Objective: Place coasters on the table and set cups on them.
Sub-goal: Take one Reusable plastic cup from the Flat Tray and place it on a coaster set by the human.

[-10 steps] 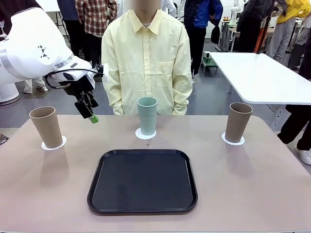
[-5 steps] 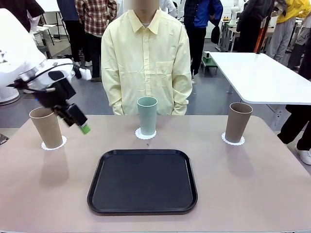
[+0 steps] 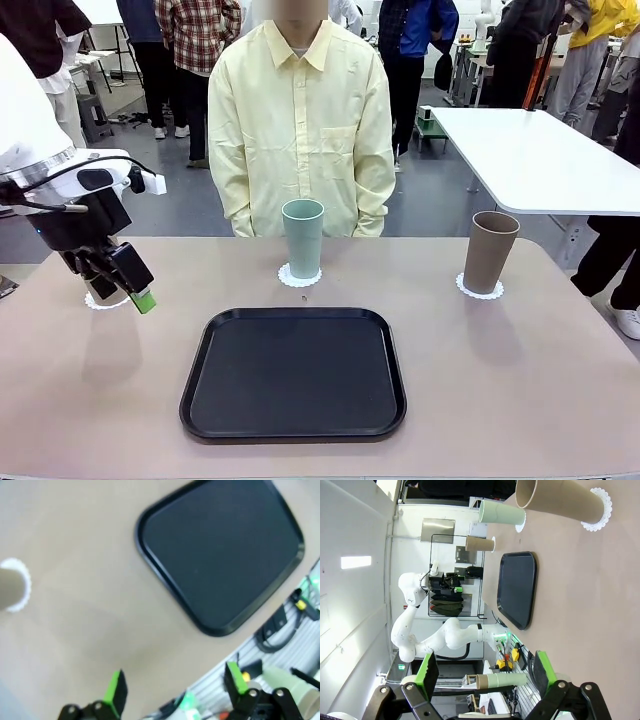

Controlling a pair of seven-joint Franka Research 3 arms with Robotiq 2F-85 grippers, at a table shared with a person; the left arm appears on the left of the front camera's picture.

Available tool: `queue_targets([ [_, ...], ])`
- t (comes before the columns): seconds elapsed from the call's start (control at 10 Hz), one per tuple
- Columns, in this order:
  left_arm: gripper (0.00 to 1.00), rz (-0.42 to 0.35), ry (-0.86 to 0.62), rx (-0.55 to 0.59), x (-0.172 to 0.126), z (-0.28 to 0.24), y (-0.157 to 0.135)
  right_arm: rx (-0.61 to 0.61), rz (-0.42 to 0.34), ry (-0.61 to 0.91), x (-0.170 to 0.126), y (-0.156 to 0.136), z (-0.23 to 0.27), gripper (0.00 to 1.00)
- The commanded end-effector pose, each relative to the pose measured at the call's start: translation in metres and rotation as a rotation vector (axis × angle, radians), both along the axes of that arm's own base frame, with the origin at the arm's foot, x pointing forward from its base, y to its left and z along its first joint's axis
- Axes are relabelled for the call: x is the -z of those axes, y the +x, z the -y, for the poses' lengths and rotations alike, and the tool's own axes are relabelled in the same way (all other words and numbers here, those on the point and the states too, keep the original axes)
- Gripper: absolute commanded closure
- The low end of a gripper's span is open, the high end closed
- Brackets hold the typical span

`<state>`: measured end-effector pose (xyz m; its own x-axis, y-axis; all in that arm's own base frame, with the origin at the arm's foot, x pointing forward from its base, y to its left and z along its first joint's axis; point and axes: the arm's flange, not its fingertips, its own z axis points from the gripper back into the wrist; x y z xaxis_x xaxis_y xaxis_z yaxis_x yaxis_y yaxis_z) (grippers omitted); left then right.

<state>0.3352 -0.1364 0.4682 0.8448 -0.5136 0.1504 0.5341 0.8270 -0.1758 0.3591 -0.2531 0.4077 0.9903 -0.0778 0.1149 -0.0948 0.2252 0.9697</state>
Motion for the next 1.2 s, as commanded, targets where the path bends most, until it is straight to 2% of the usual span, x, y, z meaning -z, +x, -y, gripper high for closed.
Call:
queue_targets([
  [0.0,0.00,0.017,-0.020,0.007,-0.001,0.003,0.006,-0.003,-0.002,-0.003,0.000,-0.001,0.001,0.00],
  [0.1,0.00,0.000,0.000,0.000,0.000,0.000,0.000,-0.003,-0.002,-0.003,0.000,-0.001,0.001,0.00],
  [0.2,0.00,-0.075,-0.249,0.065,0.010,-0.022,0.012,-0.003,-0.002,-0.003,0.000,-0.001,0.001,0.00],
  [0.3,0.00,-0.121,-0.353,0.071,0.009,-0.043,0.012,-0.003,-0.002,-0.003,0.000,-0.001,0.001,0.00],
  [0.4,0.00,-0.117,-0.441,0.061,-0.006,-0.066,0.004,-0.003,-0.002,-0.003,0.000,-0.001,0.001,0.00],
  [0.5,0.00,-0.126,-0.518,0.023,-0.014,-0.097,-0.003,-0.003,-0.002,-0.003,0.000,-0.001,0.001,0.00],
  [0.6,0.00,-0.151,-0.574,-0.025,-0.020,-0.127,0.006,-0.003,-0.002,-0.003,0.000,-0.001,0.001,0.00],
  [1.0,0.00,-0.281,-0.858,-0.185,0.010,-0.239,0.041,-0.003,-0.002,-0.003,0.000,-0.001,0.001,0.00],
  [1.1,0.00,-0.277,-0.932,-0.205,0.017,-0.261,0.044,-0.003,-0.002,-0.003,0.000,-0.001,0.001,0.00],
])
